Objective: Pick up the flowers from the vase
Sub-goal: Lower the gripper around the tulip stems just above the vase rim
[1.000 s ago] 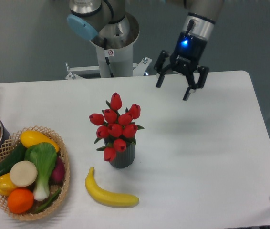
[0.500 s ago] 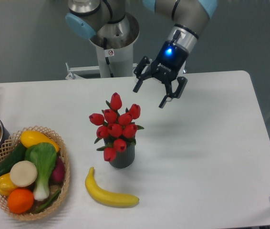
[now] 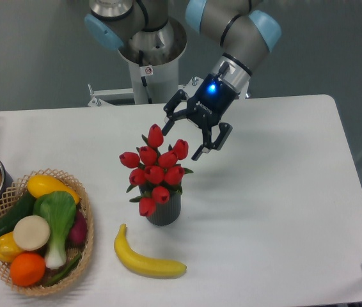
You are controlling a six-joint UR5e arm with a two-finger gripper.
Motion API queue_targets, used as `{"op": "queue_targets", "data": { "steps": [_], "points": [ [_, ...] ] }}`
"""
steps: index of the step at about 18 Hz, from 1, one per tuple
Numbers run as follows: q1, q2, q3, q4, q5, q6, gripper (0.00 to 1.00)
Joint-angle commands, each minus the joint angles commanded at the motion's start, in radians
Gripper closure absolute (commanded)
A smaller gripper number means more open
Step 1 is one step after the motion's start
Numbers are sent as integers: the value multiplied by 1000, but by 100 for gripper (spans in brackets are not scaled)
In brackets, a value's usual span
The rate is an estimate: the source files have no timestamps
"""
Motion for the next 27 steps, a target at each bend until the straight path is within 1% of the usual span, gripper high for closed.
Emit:
{"op": "queue_targets", "data": {
  "steps": [3,7,11,15,23,27],
  "points": [
    [-12,-31,20,3,0,0,0],
    [-19,-45,31,15,0,0,0],
    [-37,-58,35,17,0,-2,0],
    [-55,-72,55,17,0,-11,0],
    [-100,-120,91,17,0,-14,0],
    [-114,-132,92,17,0,-14,0]
  ]
}}
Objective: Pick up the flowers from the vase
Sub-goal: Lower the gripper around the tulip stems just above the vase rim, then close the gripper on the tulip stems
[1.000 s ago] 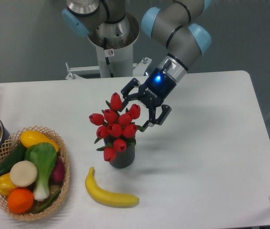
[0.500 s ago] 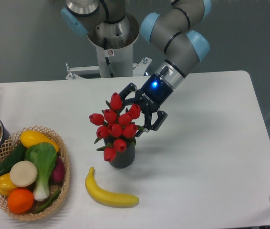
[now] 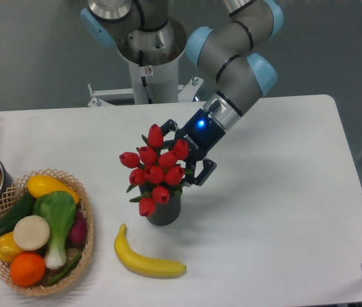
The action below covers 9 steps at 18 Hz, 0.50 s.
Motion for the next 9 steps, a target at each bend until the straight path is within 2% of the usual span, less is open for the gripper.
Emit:
{"op": "queue_targets", "data": {
  "steps": [2,3,5,9],
  "points": [
    [-2,2,5,0,0,0,6],
    [-2,0,6,0,0,0,19],
    [-2,0,5,0,0,0,34],
    [-2,0,14,6,-6,0,43]
  ]
}}
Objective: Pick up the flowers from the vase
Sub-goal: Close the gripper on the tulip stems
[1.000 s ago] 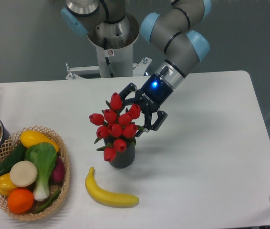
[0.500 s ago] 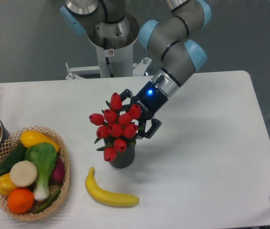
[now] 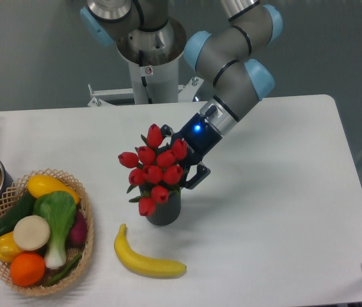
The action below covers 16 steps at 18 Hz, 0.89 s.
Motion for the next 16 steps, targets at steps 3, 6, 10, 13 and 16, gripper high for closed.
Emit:
{"op": "queue_targets", "data": {
  "steps": [3,6,10,13,16],
  "points": [
    [0,-2,6,0,0,-2,51],
    [3,0,14,0,-2,-18,52],
    [3,6,46,0,-5,-90,52],
    [5,11,57,0,-41,-107,52],
    [5,34,64,0,-51,-159,51]
  ]
}}
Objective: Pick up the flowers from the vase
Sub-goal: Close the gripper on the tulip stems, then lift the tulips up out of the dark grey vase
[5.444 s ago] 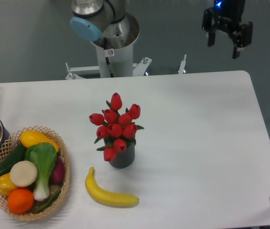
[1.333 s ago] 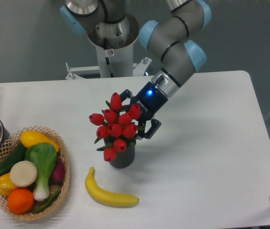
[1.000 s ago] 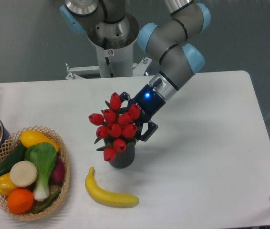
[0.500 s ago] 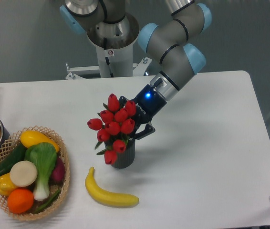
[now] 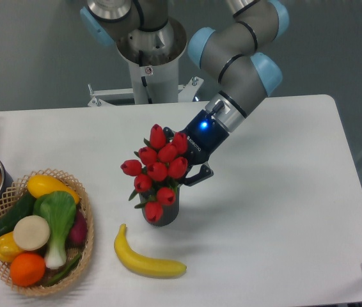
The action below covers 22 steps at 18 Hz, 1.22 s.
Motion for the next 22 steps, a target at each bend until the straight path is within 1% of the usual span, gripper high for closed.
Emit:
{"op": "queue_targets", "data": {
  "steps": [4,7,9,11,18,22],
  "points": [
    [0,48,18,5,8,-110,51],
    [-2,98,18,2,6,-158,51],
    [-2,117,29,2,5,-187,51],
    [0,127,54,0,2,-230,51],
    [6,143,175,0,-49,-388,51],
    [11,149,218,0,-52,-448,51]
  ]
}}
